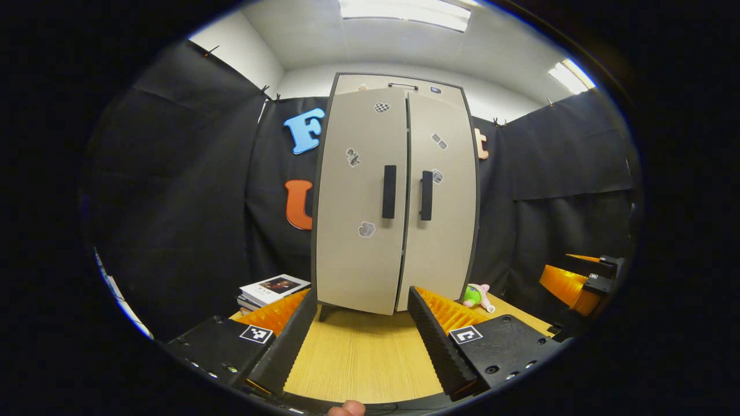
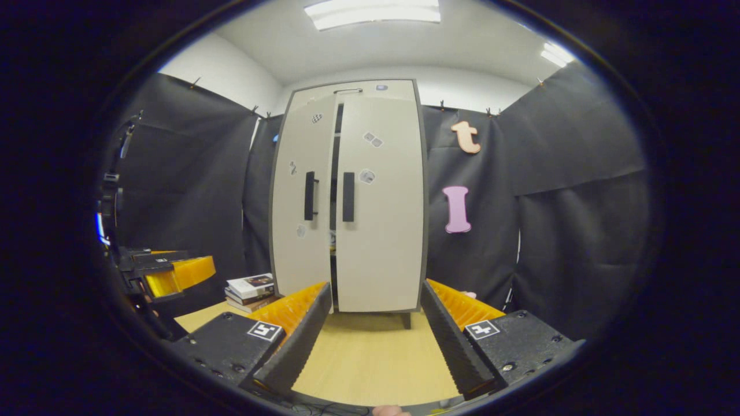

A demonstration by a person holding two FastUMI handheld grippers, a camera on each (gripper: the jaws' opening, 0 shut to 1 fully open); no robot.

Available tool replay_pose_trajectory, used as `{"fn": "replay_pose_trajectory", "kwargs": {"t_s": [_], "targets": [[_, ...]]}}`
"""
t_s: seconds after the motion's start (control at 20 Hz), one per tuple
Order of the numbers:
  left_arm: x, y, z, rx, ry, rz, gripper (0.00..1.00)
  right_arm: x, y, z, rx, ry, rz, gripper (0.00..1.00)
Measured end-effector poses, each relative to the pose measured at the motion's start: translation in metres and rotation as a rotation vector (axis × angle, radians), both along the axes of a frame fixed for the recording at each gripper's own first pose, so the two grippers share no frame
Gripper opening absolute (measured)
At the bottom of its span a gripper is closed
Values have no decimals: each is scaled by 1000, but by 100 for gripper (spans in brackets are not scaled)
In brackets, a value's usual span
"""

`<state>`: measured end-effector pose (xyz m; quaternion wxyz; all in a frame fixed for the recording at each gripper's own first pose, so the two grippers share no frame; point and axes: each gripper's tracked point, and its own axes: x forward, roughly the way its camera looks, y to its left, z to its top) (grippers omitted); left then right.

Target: Grab one shoe with the right hand and put it into the shoe cabinet, grab the other shoe with the left hand and put it into the shoe cabinet; then close the right door with the right hand and the left door with the left hand.

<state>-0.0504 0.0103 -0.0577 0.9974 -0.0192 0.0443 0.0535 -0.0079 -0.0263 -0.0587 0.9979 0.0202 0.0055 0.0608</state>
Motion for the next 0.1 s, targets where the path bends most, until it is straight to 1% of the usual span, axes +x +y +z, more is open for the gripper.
{"fn": "replay_pose_trajectory", "kwargs": {"t_s": [0.05,0.1], "targets": [[-1,-2,0,2,-3,-5,95,0,0,0,2,1,0,96],[-1,-5,0,5,-3,-11,95,-1,1,0,9,2,2,100]]}}
